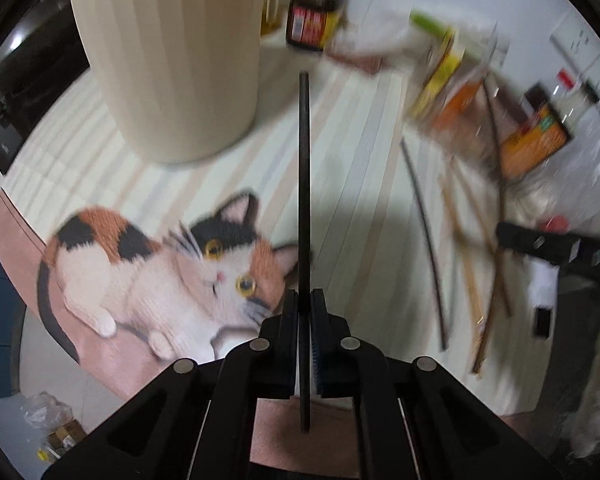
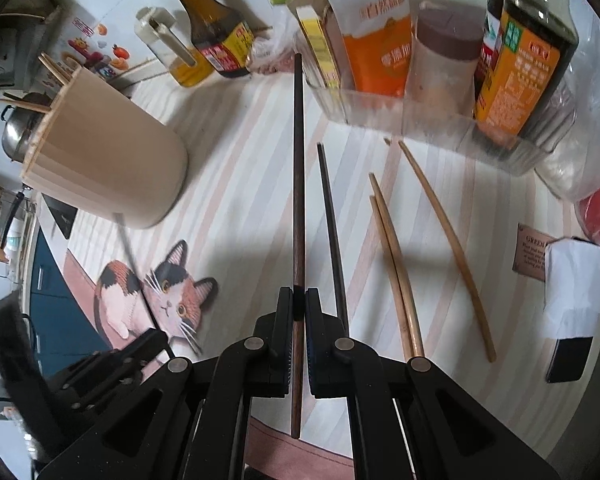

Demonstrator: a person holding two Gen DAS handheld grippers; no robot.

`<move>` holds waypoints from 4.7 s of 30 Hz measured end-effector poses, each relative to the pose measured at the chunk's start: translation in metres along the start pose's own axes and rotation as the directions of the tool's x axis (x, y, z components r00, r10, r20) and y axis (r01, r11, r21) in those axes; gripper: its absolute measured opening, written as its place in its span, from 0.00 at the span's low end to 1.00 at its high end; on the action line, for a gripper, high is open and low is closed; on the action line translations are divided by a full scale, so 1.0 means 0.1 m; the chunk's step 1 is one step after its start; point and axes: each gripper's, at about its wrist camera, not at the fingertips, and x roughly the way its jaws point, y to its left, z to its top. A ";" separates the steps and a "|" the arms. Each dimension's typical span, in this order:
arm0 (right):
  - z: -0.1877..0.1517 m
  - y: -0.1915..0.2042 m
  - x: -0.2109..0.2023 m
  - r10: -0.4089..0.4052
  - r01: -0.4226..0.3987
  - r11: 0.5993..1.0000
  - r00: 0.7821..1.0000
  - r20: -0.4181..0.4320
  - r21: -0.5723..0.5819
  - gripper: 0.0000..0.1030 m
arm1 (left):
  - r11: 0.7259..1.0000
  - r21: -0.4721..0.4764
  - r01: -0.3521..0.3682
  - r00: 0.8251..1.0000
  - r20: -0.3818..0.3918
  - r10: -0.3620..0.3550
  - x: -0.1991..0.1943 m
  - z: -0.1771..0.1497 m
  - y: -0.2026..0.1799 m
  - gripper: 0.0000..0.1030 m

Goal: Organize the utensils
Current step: 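Carry both dark chopsticks over the beige holder and lower them in, then open both tools to release the chopsticks and move back to the counter, then grasp a dark chopstick with the left tool while the right tool grasps a light wooden one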

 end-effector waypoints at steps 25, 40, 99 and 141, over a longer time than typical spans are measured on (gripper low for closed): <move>1.47 1.00 -1.21 0.205 -0.158 0.975 0.913 0.352 -0.158 0.06 | 0.995 -0.018 0.103 0.864 0.497 -0.080 -2.01 1.66 -0.01 0.03; 2.14 2.13 -0.80 0.363 -0.235 0.909 0.852 0.377 -0.344 0.05 | 0.989 -0.149 0.018 0.852 0.519 0.063 -2.04 2.13 0.58 0.03; 0.30 -1.34 0.06 -0.083 0.080 0.993 0.996 0.039 0.090 0.26 | 0.993 0.080 -0.088 0.992 -0.087 0.095 0.92 0.43 -1.00 0.80; 0.10 -1.17 1.04 -0.255 0.240 0.967 0.895 -0.366 -0.087 0.08 | 0.990 0.104 -0.099 0.972 -0.202 0.118 0.95 -0.06 -0.76 0.06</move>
